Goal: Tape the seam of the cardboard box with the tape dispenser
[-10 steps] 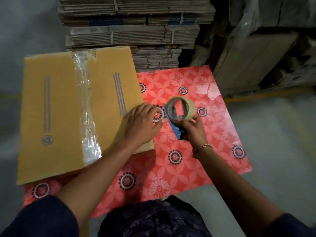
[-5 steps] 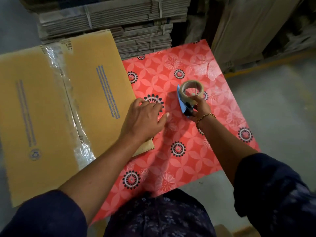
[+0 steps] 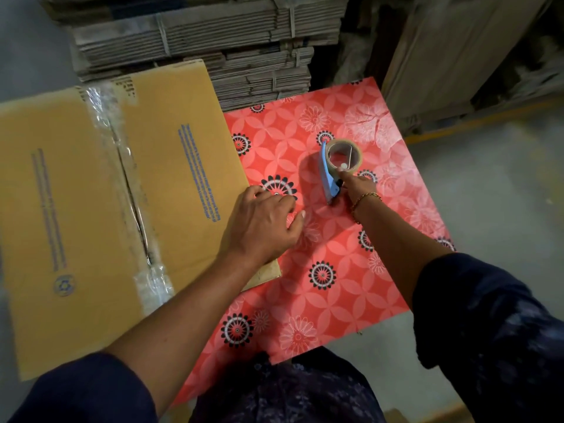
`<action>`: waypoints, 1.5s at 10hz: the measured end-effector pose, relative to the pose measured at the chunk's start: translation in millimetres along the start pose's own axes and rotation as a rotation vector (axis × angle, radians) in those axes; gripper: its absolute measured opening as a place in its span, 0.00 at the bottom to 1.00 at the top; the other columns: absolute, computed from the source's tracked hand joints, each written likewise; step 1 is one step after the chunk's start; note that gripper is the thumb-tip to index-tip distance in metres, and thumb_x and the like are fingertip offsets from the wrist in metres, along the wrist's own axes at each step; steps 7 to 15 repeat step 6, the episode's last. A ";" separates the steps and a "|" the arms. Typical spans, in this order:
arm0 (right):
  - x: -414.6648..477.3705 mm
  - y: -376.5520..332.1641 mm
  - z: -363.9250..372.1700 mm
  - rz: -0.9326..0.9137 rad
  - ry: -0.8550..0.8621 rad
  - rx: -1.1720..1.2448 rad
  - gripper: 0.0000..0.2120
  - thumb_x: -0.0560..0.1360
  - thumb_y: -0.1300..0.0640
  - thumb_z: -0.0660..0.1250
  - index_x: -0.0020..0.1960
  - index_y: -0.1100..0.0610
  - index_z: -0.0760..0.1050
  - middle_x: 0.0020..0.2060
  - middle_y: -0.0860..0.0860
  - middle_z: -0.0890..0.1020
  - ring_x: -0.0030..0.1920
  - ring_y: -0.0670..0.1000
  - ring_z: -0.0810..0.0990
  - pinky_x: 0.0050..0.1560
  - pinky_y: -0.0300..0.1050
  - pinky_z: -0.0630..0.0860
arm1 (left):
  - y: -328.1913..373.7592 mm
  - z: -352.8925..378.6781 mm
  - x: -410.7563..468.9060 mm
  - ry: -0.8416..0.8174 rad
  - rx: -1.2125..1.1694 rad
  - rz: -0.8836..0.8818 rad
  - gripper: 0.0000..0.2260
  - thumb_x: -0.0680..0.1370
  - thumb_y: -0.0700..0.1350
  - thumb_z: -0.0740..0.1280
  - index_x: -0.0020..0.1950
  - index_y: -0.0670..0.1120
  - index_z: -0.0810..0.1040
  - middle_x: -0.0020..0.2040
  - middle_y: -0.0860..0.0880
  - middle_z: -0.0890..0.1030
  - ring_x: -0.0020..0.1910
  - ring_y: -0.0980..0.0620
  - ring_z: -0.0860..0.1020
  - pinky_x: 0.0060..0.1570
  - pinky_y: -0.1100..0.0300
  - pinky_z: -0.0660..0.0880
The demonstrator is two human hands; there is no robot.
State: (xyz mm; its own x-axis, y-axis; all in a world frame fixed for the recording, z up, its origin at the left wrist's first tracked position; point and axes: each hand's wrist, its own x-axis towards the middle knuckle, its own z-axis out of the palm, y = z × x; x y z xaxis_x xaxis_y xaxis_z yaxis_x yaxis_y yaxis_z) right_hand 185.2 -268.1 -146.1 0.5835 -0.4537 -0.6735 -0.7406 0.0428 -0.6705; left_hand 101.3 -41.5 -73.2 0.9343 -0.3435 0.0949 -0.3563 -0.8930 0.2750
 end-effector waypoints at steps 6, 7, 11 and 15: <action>-89.7 -49.0 -104.9 -0.755 -0.100 -0.664 0.27 0.79 0.44 0.65 0.72 0.57 0.70 0.70 0.55 0.75 0.68 0.57 0.75 0.66 0.50 0.70 | 9.0 -27.1 -11.6 0.132 0.033 -0.089 0.27 0.77 0.59 0.61 0.72 0.45 0.74 0.74 0.44 0.74 0.74 0.43 0.70 0.70 0.45 0.64; -89.7 -49.0 -104.9 -0.755 -0.100 -0.664 0.27 0.79 0.44 0.65 0.72 0.57 0.70 0.70 0.55 0.75 0.68 0.57 0.75 0.66 0.50 0.70 | 9.0 -27.1 -11.6 0.132 0.033 -0.089 0.27 0.77 0.59 0.61 0.72 0.45 0.74 0.74 0.44 0.74 0.74 0.43 0.70 0.70 0.45 0.64; -89.7 -49.0 -104.9 -0.755 -0.100 -0.664 0.27 0.79 0.44 0.65 0.72 0.57 0.70 0.70 0.55 0.75 0.68 0.57 0.75 0.66 0.50 0.70 | 9.0 -27.1 -11.6 0.132 0.033 -0.089 0.27 0.77 0.59 0.61 0.72 0.45 0.74 0.74 0.44 0.74 0.74 0.43 0.70 0.70 0.45 0.64; -89.7 -49.0 -104.9 -0.755 -0.100 -0.664 0.27 0.79 0.44 0.65 0.72 0.57 0.70 0.70 0.55 0.75 0.68 0.57 0.75 0.66 0.50 0.70 | 9.0 -27.1 -11.6 0.132 0.033 -0.089 0.27 0.77 0.59 0.61 0.72 0.45 0.74 0.74 0.44 0.74 0.74 0.43 0.70 0.70 0.45 0.64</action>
